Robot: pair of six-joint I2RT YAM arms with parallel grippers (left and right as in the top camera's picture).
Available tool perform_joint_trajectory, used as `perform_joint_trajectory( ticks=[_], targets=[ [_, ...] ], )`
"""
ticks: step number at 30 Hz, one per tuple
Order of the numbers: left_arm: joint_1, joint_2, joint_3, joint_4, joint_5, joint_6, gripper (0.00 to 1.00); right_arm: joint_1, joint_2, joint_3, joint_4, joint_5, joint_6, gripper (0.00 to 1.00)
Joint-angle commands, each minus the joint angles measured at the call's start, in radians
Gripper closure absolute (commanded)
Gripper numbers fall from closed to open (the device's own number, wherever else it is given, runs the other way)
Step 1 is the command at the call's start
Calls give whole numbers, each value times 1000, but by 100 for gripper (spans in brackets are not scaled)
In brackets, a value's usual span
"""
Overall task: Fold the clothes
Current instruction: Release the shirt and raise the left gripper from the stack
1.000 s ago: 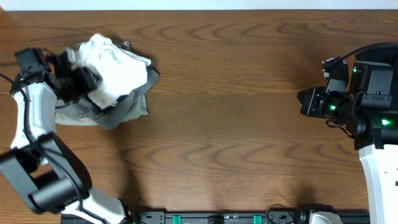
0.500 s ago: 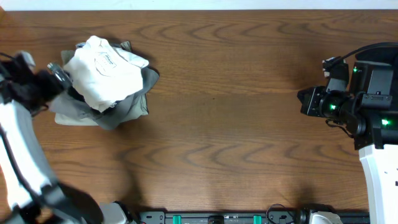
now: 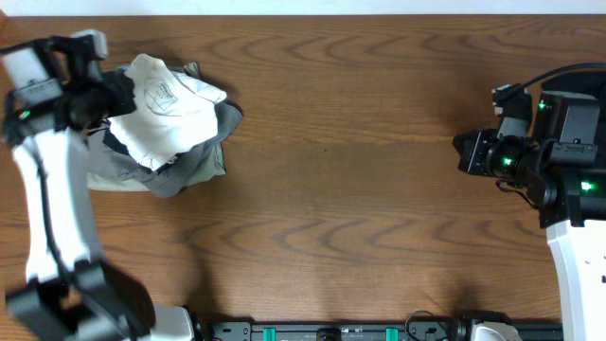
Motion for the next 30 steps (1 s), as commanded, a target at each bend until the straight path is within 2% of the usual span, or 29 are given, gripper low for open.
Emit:
perform_joint_trajectory(
  ticks=[1, 3, 4, 6, 8, 10, 13, 16, 20, 24, 27, 28, 30],
  targets=[
    [-10, 140, -3, 10, -1, 71, 92, -1, 2, 1, -26, -12, 10, 96],
    [-10, 211, -3, 12, 0, 69, 84, -1, 2, 1, -45, -11, 10, 94],
    [-10, 241, -3, 9, -1, 70, 83, -1, 2, 1, -48, -11, 10, 94],
    [-11, 279, -3, -4, -1, 70, 66, -1, 2, 1, -48, -11, 10, 94],
    [-11, 288, -3, -15, 0, 70, 59, -1, 2, 1, -46, -11, 10, 94],
    [-14, 262, 2, -19, 7, 69, 38, -1, 2, 1, -42, -12, 1, 94],
    [-18, 184, 25, -45, 11, 69, 24, -1, 0, 1, -34, -12, -11, 94],
    [-24, 62, 68, -87, 14, 27, 16, -1, -8, 1, -3, -13, -51, 93],
    [-53, -117, 136, -179, 51, 21, 13, -1, -36, 1, 89, -97, -63, 91],
    [-123, -288, 172, -309, 52, 72, 12, -1, -95, 1, 197, -195, -62, 83],
    [-200, -413, 172, -417, 45, 92, 8, -1, -161, 1, 230, -213, -62, 73],
    [-222, -448, 172, -453, 27, 92, 8, -1, -189, 1, 230, -209, -63, 70],
    [-262, -518, 172, -538, -52, 91, 2, -1, -237, 1, 228, -209, -79, 63]
  ],
)
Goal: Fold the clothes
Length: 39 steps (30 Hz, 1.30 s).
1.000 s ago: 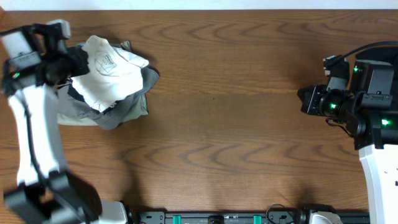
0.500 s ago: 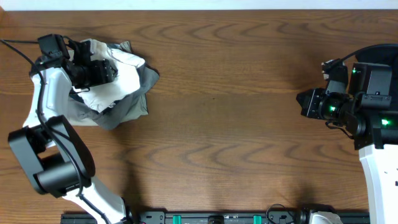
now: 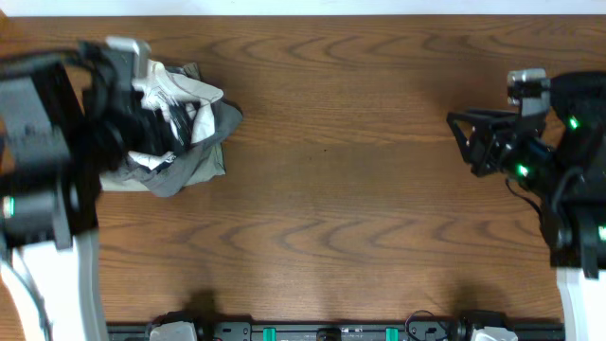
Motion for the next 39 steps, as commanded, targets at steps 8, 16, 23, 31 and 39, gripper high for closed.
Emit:
perform_joint_trajectory(
  ticks=[8, 16, 23, 31, 39],
  targets=[
    [-75, -200, -8, -210, -253, -7, 2, -1, -199, 3, -57, -24, -27, 1],
    [-75, -204, -8, -214, -253, -6, 2, -1, -209, 3, -120, -25, -24, 1],
    [-75, -203, -8, -214, -253, -7, 2, -1, -209, 3, -168, -21, -24, 1],
    [-75, -201, -8, -214, -253, -7, 2, 2, -217, 2, -152, 144, -37, 1],
    [-75, -200, -8, -214, -253, -6, 2, 53, -298, -20, 36, 324, -379, 1]
  ],
)
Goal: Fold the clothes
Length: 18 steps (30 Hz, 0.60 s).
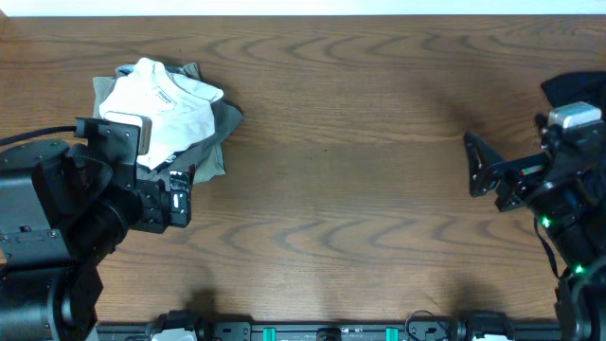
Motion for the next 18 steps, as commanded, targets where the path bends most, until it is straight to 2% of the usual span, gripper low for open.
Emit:
perform_joint_trajectory(
  ticks=[1, 7, 18],
  targets=[
    [-4, 1, -7, -2, -10, -5, 2, 47, -74, -21, 7, 74, -218, 1],
    [-4, 1, -7, -3, -10, -5, 2, 109, -244, -111, -52, 77, -251, 1],
    [-4, 1, -7, -2, -10, -5, 2, 86, -616, -501, 25, 76, -249, 1]
  ],
)
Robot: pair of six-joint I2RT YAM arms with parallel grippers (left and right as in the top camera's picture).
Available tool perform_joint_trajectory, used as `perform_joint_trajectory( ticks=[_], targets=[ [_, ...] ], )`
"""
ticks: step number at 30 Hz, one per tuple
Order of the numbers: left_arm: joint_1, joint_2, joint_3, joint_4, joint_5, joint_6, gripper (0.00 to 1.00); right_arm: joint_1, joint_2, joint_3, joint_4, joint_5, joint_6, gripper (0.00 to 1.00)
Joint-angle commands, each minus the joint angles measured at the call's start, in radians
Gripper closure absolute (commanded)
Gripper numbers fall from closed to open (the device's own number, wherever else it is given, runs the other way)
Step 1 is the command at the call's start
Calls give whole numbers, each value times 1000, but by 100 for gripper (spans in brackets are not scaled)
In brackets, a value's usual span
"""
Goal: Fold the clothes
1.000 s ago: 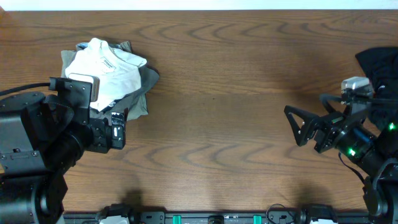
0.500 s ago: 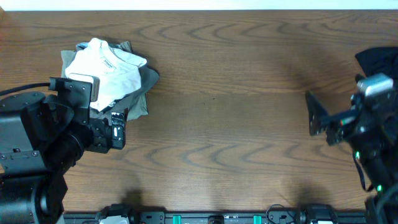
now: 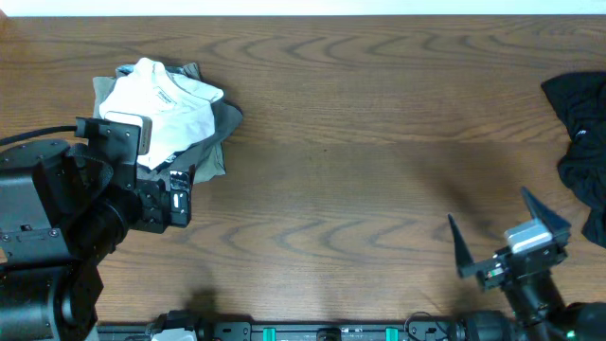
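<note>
A pile of clothes lies at the far left of the table: a white garment (image 3: 159, 95) rests rumpled on top of a grey one (image 3: 210, 156). A black garment (image 3: 579, 123) sits bunched at the right edge. My left gripper (image 3: 180, 197) hovers just in front of the pile's near edge, with its fingers too dark to read. My right gripper (image 3: 486, 205) is at the near right, its two fingers spread wide and holding nothing, well away from the black garment.
The brown wooden table (image 3: 360, 142) stretches between the two heaps. My bulky left arm (image 3: 52, 237) fills the near left corner. A black rail (image 3: 331, 332) runs along the front edge.
My right arm has moved from the right edge at mid-depth to the near right corner, and the black garment now shows. The left arm and the pile are unchanged.
First my left gripper was at the far left against the white garment on the pile, with my right arm over the right edge. Then the left arm covered the pile. Later it stood back in front of the pile, white garment on top. Now the right arm has withdrawn too.
</note>
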Motion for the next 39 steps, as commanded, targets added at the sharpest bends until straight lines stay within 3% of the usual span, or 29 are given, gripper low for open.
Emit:
perform_joint_trajectory(
  ticks=[1, 12, 24, 28, 39],
  targets=[
    [-4, 0, -6, -1, -9, -5, 2, -8, -79, -97, 33, 10, -14, 1],
    [-4, 0, -6, -1, -9, -5, 2, -9, -187, -414, 280, -24, -14, 1],
    [-4, 0, -6, -1, -9, -5, 2, -8, -187, -697, 716, -28, -15, 1],
    [-4, 0, -6, -1, -9, -5, 2, -9, -187, -752, 756, -28, -15, 1],
    [-4, 0, -6, -1, -9, -5, 2, -8, -187, -751, 627, -28, -15, 1]
  ],
)
